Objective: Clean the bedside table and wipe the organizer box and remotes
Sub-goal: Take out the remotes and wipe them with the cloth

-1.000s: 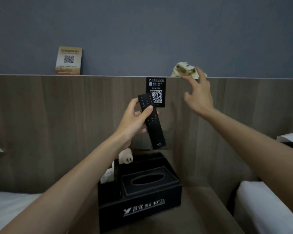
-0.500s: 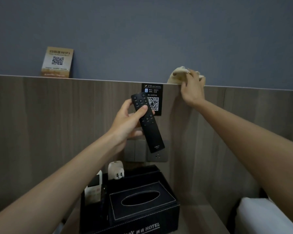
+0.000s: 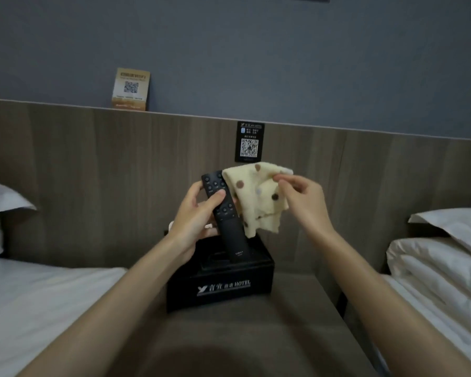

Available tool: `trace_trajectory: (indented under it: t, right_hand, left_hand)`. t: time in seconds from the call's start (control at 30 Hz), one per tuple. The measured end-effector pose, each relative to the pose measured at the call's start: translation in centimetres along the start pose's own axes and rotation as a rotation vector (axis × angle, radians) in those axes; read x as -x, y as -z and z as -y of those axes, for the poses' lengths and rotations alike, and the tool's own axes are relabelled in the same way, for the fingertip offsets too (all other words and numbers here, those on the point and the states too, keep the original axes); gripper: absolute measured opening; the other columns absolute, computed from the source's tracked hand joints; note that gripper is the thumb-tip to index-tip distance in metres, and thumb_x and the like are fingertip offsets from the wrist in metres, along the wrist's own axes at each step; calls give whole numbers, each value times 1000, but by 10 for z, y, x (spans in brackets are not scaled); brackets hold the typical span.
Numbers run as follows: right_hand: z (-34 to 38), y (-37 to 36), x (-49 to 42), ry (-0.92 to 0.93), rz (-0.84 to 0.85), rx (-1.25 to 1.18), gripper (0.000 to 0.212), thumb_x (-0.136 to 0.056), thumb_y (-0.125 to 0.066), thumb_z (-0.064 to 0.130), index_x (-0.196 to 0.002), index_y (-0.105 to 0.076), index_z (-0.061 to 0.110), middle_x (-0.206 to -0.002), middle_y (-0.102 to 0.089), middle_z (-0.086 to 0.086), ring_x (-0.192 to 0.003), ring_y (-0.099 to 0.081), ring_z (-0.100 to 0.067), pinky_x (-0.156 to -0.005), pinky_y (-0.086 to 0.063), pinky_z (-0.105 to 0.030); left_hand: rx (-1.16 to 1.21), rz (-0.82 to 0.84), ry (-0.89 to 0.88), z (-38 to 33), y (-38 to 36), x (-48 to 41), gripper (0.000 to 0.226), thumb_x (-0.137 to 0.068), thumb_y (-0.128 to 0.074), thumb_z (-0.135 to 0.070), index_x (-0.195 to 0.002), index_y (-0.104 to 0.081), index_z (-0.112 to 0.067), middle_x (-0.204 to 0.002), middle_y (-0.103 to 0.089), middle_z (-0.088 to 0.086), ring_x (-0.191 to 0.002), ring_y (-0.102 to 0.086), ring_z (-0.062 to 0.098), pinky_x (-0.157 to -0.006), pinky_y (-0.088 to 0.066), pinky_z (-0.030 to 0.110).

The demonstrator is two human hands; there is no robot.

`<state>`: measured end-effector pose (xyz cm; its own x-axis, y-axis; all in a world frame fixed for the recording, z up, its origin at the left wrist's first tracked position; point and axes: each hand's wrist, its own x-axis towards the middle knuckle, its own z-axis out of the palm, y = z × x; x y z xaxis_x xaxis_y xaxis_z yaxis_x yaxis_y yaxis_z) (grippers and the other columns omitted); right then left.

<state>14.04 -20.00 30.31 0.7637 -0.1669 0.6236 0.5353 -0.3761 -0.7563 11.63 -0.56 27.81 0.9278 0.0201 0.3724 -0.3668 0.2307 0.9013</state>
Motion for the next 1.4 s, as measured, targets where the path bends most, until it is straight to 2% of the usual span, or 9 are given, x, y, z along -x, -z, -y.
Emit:
trace_trajectory:
  t: [0.2,0.3,0.43,0.6,0.77,1.1,1.2,1.3,1.4]
  right_hand:
    - [-47,11,78,-114,21,107,14,-86,-60,13,-89,-67,25,-88,-66,9,-80,-62,-9,-70,-48,-27]
    - [-72,18,102,-181,108,135,19,-87,-56,8,-91,-65,24,-99,-60,12,-89,-55,-4,-68,-43,-21]
    - [-113,19,127,-405,207,151,18,-87,-59,7,-92,-66,22,-110,-64,4,-103,-60,-17,-84,-48,-30]
    - [-139,13,165,-172,374,682,35,-91,-59,35,-125,-57,27,-136,-45,2,-129,-33,-25,-103,-35,-38]
    - [-136,-18,184,-68,649,833,58,-88,-56,56,-137,-47,27,-143,-46,3,-130,-38,-23,-104,-36,-40]
    - [-157,-33,167,-133,341,712,25,-92,-53,27,-115,-64,29,-106,-70,-1,-102,-62,-26,-75,-41,-32]
    - [-160,-31,163,-167,341,629,25,-91,-57,31,-116,-64,33,-106,-71,2,-102,-61,-21,-74,-38,-28]
    - [-164,-31,160,-169,377,622,25,-88,-62,37,-113,-66,36,-105,-70,7,-102,-62,-17,-79,-46,-31]
    - [-169,-35,158,-129,251,535,25,-86,-60,35,-110,-66,38,-99,-71,11,-95,-64,-14,-81,-53,-39]
  left_hand:
    - [-69,-39,82,28,24,63,19,-95,-59,-23,-112,-56,-30,-89,-75,-4,-86,-72,14,-59,-58,31]
    - [-88,-38,119,45,32,86,16,-95,-59,-23,-109,-57,-29,-94,-76,2,-88,-72,18,-58,-55,31]
    - [-121,-31,168,71,37,107,19,-96,-57,-23,-114,-54,-28,-94,-76,2,-90,-72,19,-66,-57,33]
    - [-71,20,200,100,35,120,23,-98,-52,-20,-120,-46,-23,-97,-74,12,-84,-72,34,-72,-59,38]
    - [-154,18,143,123,27,124,29,-101,-46,-23,-129,-40,-26,-84,-67,10,-72,-67,23,-73,-58,43]
    - [50,-16,152,141,33,106,24,-104,-36,-27,-124,-40,-38,-81,-53,6,-62,-55,16,-65,-56,40]
    - [131,0,217,145,36,101,25,-104,-29,-38,-125,-41,-47,-79,-53,6,-65,-54,16,-66,-55,38]
    - [220,39,296,147,37,98,36,-104,-28,-40,-138,-40,-38,-78,-54,6,-66,-53,16,-64,-58,34]
    - [253,51,310,147,37,96,38,-104,-31,-33,-141,-41,-35,-86,-56,7,-79,-56,18,-79,-58,41]
